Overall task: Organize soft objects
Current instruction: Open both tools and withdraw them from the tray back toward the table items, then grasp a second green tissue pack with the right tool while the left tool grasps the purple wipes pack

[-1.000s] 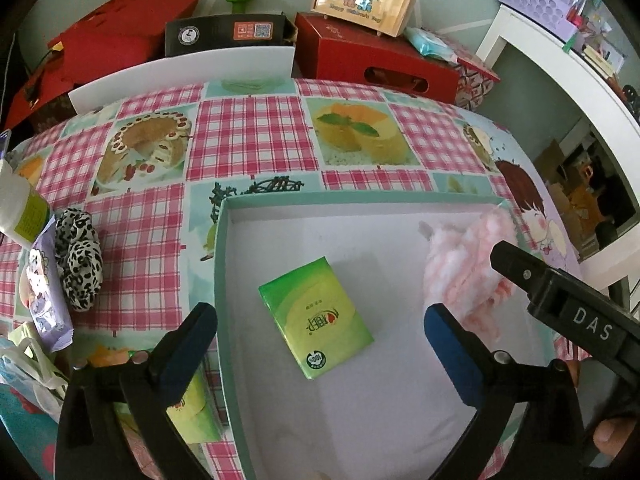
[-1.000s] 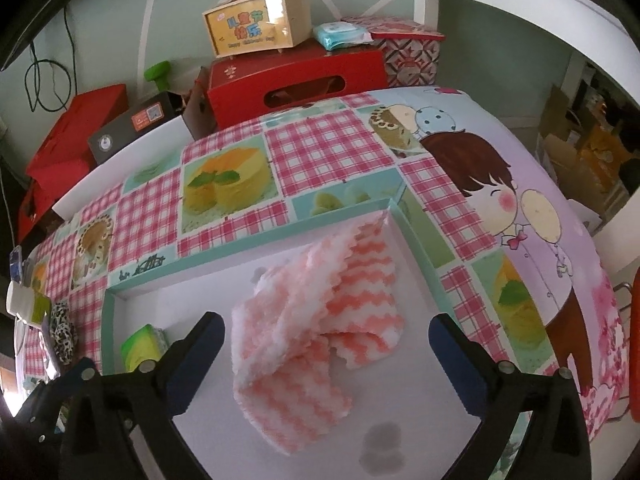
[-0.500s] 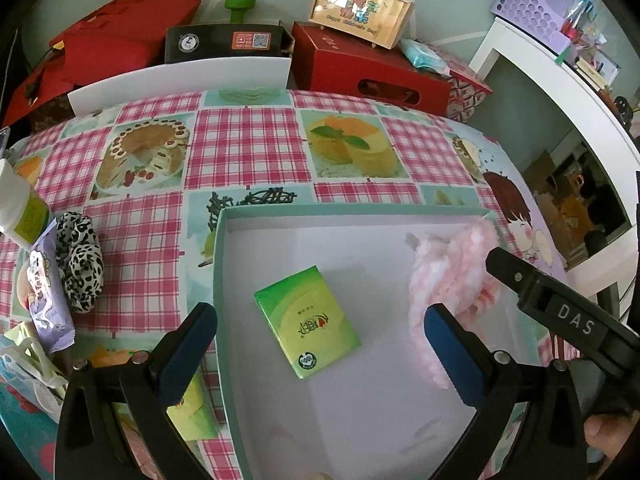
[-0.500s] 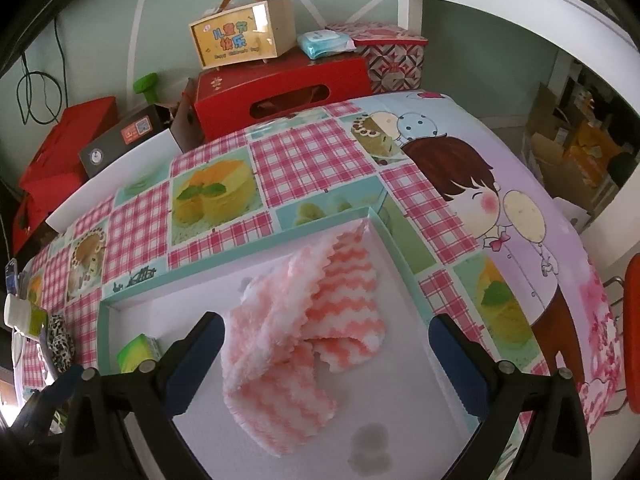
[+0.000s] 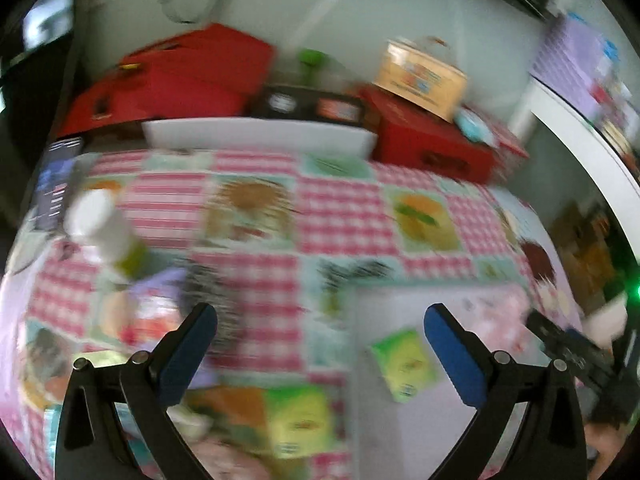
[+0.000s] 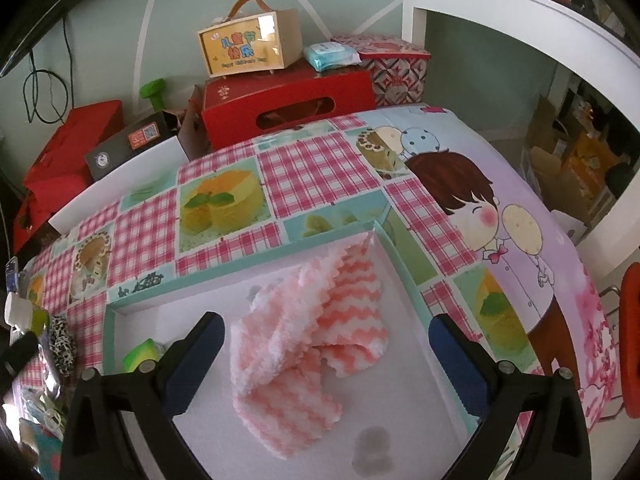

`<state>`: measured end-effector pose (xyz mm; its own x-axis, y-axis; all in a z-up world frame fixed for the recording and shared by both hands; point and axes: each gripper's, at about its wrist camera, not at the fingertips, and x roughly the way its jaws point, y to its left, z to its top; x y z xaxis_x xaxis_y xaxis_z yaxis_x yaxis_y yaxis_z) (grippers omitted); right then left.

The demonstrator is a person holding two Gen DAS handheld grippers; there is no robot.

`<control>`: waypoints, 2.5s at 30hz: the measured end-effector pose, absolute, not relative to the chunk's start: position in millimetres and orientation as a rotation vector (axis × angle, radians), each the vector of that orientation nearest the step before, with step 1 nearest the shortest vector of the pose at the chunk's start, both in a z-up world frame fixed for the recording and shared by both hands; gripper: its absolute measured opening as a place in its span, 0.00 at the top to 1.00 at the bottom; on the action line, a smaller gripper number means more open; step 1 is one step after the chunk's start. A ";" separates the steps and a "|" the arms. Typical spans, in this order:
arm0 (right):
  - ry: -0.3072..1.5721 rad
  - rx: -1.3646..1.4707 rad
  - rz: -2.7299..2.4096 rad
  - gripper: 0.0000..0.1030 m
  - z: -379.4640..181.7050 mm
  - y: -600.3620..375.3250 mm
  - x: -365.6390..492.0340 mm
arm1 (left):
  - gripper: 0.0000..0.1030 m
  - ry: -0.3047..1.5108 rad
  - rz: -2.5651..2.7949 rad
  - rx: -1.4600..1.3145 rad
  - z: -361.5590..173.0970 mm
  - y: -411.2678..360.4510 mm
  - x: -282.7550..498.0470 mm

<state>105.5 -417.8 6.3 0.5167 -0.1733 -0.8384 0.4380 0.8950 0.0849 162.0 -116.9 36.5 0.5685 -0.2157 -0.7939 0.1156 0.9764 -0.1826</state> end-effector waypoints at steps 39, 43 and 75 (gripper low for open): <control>1.058 -0.005 0.316 0.23 -22.8 -176.7 126.8 | 0.00 1.142 0.062 -0.310 -2.0 13.7 176.6; 1.071 0.003 0.341 0.29 -24.1 -175.4 126.1 | 0.00 1.159 0.059 -0.286 -4.3 9.8 177.8; 1.118 -0.128 0.325 0.52 -53.7 -152.5 131.9 | 0.00 1.186 0.038 -0.275 -14.8 0.1 183.9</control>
<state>131.9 -152.5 -53.7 0.3963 0.1919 -0.8978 -0.3197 0.9455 0.0610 183.9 0.1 -14.8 0.3786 -0.1142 -0.9185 -0.1731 0.9661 -0.1915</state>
